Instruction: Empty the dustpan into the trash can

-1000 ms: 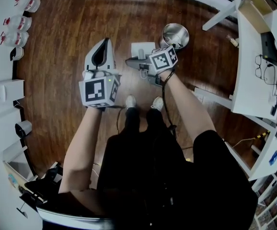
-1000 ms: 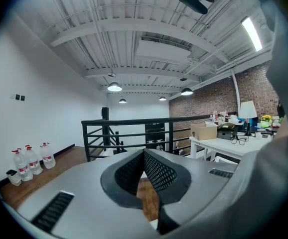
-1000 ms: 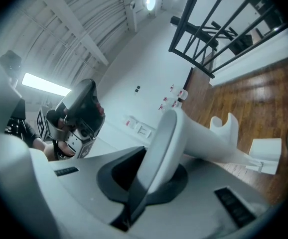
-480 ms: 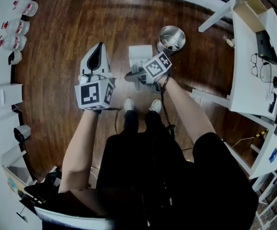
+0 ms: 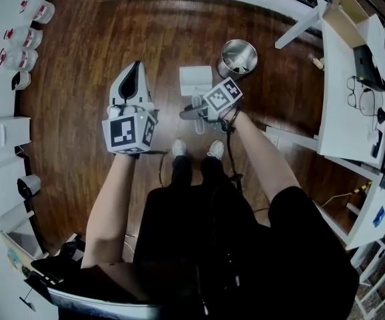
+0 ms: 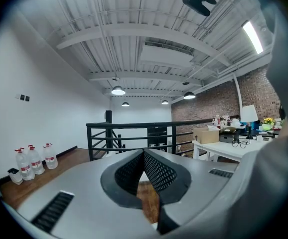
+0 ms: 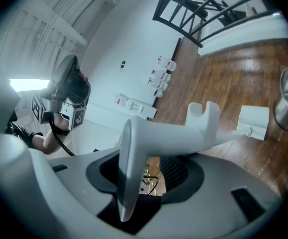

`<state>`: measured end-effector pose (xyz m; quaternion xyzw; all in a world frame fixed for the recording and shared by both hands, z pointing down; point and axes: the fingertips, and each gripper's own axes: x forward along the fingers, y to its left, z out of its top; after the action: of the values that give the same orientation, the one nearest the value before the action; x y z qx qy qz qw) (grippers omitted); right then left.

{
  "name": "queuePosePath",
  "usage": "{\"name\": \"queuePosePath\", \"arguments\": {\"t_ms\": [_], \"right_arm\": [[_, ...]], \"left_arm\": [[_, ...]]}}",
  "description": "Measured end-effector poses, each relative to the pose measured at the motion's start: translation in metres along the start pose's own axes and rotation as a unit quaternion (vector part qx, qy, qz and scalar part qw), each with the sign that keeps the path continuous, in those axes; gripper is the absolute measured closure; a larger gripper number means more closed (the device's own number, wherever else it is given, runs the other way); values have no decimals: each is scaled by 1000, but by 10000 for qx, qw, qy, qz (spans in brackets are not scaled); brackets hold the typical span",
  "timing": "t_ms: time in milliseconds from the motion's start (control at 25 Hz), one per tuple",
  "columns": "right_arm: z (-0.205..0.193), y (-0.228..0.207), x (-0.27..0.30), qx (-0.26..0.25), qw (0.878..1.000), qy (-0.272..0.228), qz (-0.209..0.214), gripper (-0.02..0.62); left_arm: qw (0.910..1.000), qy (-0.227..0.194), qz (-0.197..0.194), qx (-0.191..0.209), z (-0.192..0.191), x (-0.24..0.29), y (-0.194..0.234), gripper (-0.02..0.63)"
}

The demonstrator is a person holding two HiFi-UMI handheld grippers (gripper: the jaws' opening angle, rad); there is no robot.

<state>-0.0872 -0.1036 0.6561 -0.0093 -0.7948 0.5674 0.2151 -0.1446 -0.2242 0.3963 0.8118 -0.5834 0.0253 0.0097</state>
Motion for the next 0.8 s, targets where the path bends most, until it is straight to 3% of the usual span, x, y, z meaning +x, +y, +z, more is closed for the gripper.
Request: {"name": "queuePosePath", "arguments": {"t_ms": [480, 520, 560, 800], "right_arm": [[-9, -2, -11, 9, 9996, -18, -275, 397], [-9, -1, -10, -8, 9996, -25, -277, 347], [-9, 0, -9, -27, 9996, -22, -282, 337], [-15, 4, -13, -25, 9993, -49, -361, 337]], "left_arm": [[9999, -143, -32, -27, 11, -10, 5, 601], [9999, -139, -40, -29, 11, -10, 5, 601], [9999, -136, -42, -29, 12, -11, 5, 601], [9998, -193, -56, -43, 17, -15, 7, 601]]}}
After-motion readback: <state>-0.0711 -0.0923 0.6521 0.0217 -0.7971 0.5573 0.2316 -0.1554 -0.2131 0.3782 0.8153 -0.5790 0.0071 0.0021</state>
